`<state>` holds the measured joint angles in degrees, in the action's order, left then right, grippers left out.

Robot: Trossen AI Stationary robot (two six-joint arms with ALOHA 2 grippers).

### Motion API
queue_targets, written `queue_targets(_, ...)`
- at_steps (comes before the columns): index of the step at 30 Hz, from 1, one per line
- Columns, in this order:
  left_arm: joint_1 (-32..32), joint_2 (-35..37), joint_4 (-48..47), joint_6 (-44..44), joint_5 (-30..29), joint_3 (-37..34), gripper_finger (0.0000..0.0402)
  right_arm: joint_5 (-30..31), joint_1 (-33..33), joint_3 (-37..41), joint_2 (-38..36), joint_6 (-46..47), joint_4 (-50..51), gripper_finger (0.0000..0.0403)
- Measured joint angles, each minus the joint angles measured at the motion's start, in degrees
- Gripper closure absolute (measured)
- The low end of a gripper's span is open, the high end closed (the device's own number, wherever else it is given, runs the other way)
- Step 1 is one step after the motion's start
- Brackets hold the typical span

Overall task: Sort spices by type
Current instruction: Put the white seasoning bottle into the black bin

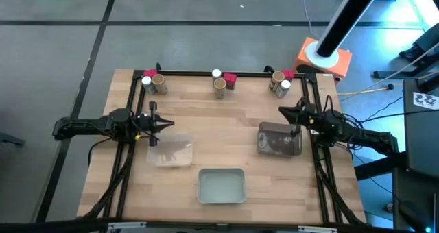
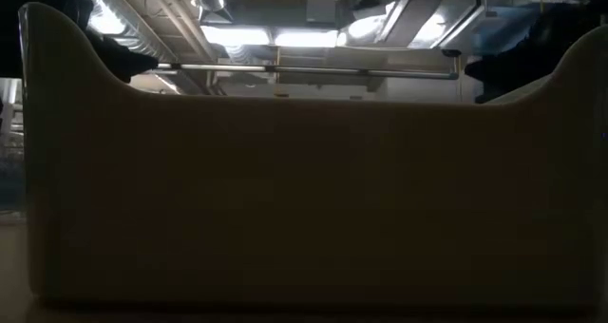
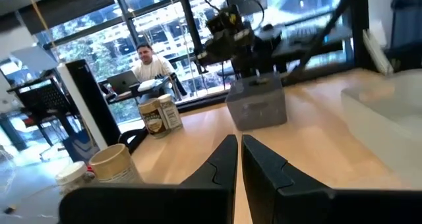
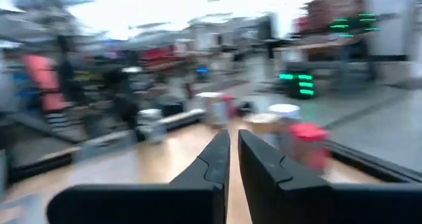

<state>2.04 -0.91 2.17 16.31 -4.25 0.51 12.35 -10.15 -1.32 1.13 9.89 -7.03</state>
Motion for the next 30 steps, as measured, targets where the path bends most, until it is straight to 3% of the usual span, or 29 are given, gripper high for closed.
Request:
queue_targets(10,0.0,0.0,2.6,-10.4,-0.3,0.0,0.0389,16.4,0.0,-8.9,11.5,-7.1,1.8,0.0370)
queue_targets(17,0.0,0.0,7.5,-11.3,-6.2,0.0,0.0389,30.3,-0.1,-23.6,25.0,-12.1,15.1,0.0370)
queue_targets(21,0.0,0.0,7.6,-9.1,-7.1,0.0,0.0389,29.6,-2.9,-32.2,32.3,-13.2,23.1,0.0370)
queue_targets(26,0.0,0.0,8.0,-6.3,-7.2,0.0,0.0389,26.4,-10.9,-39.1,40.6,-15.1,28.9,0.0370)
queue_targets(30,0.0,0.0,7.9,-5.7,-7.2,0.0,0.0389,20.1,-19.1,-43.4,46.7,-16.2,32.6,0.0370)
